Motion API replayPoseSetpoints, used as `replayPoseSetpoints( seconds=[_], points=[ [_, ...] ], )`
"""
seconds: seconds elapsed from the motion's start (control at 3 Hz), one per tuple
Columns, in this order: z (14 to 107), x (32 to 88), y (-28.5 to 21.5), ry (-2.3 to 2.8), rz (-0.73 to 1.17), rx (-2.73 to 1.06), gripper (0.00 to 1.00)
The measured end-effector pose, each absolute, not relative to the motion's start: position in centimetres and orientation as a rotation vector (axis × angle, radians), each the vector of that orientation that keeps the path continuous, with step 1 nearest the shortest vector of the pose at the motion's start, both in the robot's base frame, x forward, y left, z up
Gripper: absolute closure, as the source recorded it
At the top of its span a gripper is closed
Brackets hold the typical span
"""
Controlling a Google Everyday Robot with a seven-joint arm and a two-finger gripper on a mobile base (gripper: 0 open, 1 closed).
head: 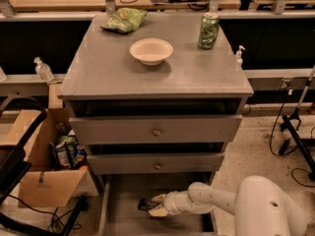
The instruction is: Place rxbar chocolate into bottom drawer
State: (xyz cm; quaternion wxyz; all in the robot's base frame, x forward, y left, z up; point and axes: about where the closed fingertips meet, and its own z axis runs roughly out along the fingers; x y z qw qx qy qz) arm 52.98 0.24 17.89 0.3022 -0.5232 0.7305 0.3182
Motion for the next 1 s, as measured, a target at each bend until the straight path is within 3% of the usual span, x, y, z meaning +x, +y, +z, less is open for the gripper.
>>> replayPoseSetpoints(
  seconds=[0.33, 0.67, 1.0],
  points=[
    [17.64, 52.99, 0.32, 1.938, 0.844, -1.383, 0.58],
    [17.58, 52.81, 0.61, 1.937, 0.85, -1.385, 0.27],
    [17.53, 52.71, 0.77, 1.936, 0.854, -1.387, 0.04]
  ],
)
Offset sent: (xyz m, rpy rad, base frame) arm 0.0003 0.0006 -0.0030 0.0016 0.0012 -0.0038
